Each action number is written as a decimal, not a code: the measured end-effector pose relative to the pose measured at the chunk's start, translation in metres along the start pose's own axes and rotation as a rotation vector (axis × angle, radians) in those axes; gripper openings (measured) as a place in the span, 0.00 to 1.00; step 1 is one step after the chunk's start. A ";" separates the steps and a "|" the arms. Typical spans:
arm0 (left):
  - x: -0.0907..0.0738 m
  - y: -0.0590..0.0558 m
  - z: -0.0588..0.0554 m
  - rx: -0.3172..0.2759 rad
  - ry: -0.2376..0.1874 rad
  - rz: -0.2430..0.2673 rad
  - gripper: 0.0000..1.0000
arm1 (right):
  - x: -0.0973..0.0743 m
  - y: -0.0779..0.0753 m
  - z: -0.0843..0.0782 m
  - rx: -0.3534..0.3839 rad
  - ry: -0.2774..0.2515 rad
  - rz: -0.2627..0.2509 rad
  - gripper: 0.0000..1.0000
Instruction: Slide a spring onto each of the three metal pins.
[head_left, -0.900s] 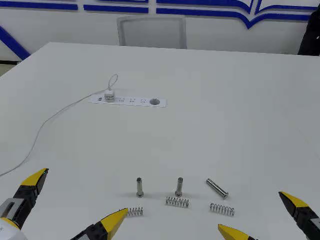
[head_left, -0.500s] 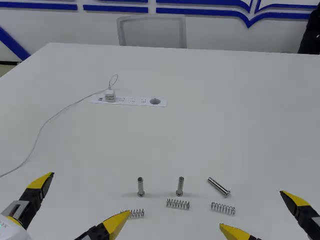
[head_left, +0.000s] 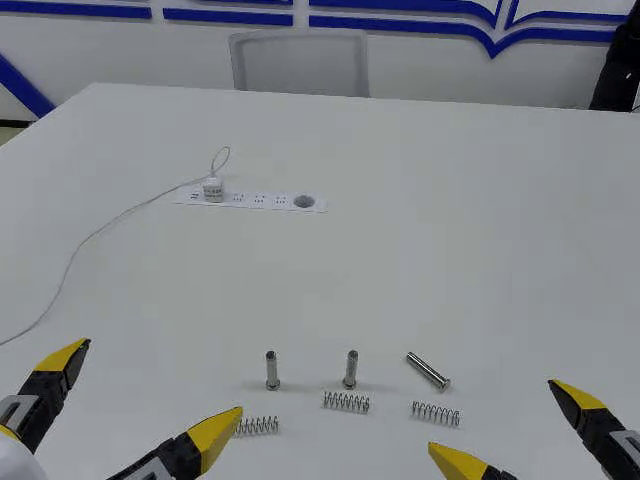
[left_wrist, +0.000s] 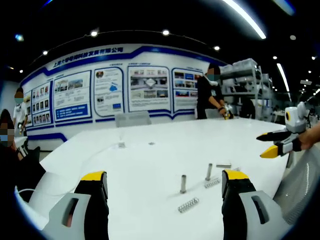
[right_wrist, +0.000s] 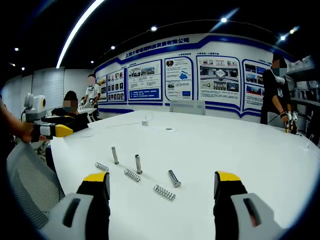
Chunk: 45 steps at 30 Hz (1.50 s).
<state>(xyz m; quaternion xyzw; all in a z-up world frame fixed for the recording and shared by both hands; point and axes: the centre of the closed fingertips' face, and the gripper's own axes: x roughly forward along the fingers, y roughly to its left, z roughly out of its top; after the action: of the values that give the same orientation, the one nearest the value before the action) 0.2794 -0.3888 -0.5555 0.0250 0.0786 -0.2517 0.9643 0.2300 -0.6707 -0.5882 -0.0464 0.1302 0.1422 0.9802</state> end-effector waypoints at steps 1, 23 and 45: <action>0.000 0.000 0.000 -0.002 0.001 0.002 0.97 | 0.000 0.001 0.001 -0.007 -0.004 -0.002 0.87; 0.000 0.000 -0.005 -0.018 0.021 0.002 0.96 | 0.001 0.003 -0.012 0.057 0.051 0.016 0.81; -0.001 -0.002 -0.006 -0.061 0.030 -0.020 0.90 | 0.025 -0.016 -0.015 0.102 0.082 0.009 0.72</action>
<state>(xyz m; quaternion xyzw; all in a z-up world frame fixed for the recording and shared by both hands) 0.2772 -0.3895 -0.5615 -0.0017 0.1008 -0.2583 0.9608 0.2537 -0.6815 -0.6081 -0.0014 0.1777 0.1378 0.9744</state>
